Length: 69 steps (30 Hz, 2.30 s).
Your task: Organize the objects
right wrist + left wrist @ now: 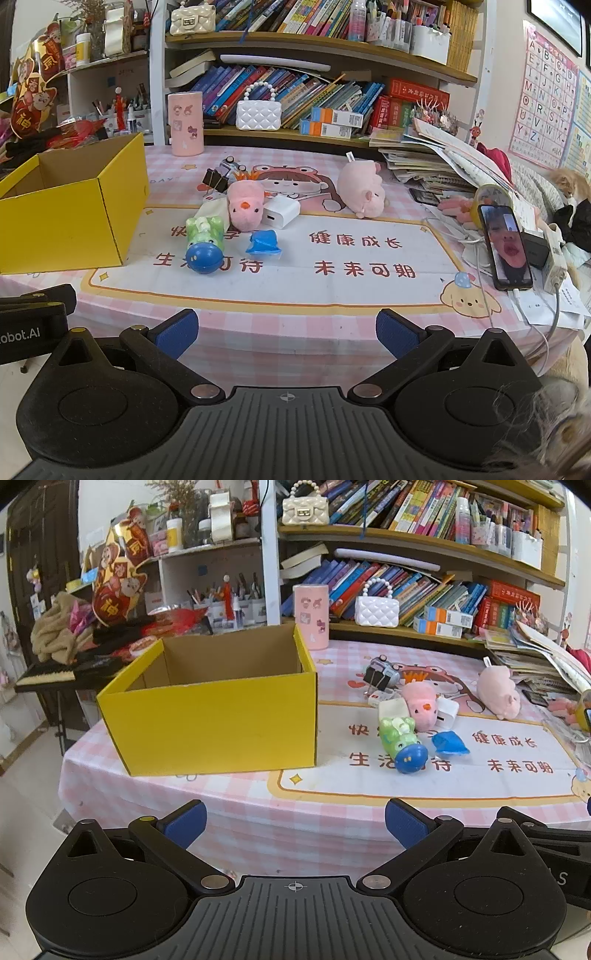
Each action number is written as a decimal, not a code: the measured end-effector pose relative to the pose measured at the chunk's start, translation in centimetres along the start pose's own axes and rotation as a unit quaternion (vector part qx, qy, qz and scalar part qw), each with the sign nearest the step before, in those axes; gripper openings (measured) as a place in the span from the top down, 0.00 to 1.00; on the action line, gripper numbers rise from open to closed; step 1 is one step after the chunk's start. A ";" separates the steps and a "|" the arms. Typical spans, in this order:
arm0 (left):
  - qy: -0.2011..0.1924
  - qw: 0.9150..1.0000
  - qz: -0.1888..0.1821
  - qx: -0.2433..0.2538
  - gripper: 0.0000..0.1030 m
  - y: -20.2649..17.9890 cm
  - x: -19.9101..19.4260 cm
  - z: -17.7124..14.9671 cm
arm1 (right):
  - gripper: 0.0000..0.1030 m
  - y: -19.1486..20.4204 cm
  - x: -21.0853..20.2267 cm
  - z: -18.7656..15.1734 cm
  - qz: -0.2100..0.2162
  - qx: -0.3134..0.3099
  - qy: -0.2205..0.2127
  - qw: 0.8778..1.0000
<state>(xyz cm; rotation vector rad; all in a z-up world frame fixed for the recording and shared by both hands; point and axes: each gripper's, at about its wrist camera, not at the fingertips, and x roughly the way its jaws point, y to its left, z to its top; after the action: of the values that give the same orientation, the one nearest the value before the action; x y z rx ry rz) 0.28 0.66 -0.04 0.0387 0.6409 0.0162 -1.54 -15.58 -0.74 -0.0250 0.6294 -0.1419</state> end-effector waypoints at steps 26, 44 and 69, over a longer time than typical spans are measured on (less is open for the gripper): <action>0.002 1.000 -0.008 0.001 0.00 0.1 0.0 0.3 | 0.00 -0.2 0.1 0.0 0.001 0.003 0.000 1.000; 0.001 1.000 0.002 0.002 0.00 0.3 -0.1 0.6 | 0.00 0.6 -0.1 0.5 -0.005 -0.005 -0.013 1.000; 0.000 0.999 -0.039 -0.021 0.00 -1.4 1.9 1.4 | 0.00 -0.6 2.5 1.0 0.011 -0.049 0.012 0.999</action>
<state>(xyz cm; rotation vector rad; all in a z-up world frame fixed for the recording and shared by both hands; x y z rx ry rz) 2.66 -0.73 -0.06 -0.0268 0.6421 -0.0462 0.91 -16.55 -1.35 -0.1112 0.6592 -0.0905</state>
